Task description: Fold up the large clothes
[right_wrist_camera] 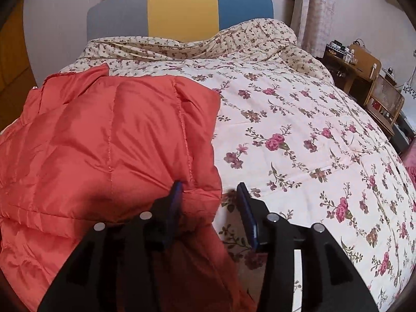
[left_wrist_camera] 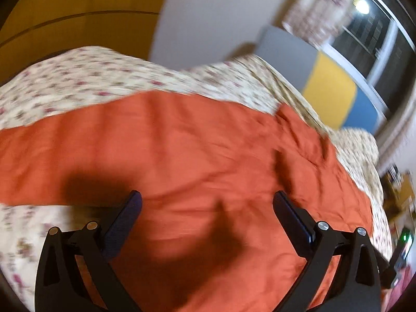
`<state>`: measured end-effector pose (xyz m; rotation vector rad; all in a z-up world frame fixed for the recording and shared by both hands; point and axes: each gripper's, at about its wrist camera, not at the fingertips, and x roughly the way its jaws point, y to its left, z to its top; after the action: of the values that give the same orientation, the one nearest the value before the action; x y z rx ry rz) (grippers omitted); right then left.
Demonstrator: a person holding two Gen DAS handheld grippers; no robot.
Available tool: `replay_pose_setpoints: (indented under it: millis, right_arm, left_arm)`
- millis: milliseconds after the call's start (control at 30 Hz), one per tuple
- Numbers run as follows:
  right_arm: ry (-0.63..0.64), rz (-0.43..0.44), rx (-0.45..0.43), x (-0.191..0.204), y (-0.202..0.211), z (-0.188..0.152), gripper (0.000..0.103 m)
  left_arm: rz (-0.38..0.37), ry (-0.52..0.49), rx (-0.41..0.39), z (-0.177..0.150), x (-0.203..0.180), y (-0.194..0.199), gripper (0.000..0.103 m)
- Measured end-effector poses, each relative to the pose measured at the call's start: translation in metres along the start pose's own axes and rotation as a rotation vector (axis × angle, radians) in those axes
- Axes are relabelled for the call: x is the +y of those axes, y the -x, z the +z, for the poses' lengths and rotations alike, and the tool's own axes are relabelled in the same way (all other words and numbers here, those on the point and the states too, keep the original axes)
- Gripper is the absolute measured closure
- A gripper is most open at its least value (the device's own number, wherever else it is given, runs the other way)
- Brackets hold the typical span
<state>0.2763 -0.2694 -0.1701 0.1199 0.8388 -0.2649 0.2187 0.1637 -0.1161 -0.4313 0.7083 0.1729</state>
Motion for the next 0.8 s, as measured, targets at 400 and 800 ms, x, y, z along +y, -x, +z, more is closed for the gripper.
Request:
replay_pose_setpoints:
  millis: [400, 800]
  right_arm:
    - [0.008, -0.027, -0.004, 0.001, 0.000, 0.000, 0.053]
    - [0.004, -0.027, -0.004, 0.000, 0.001, 0.000, 0.052]
  left_arm:
    - [0.110, 0.308, -0.069, -0.014, 0.126, 0.053, 0.003]
    - [0.079, 0.602, -0.175, -0.032, 0.206, 0.082, 0.010]
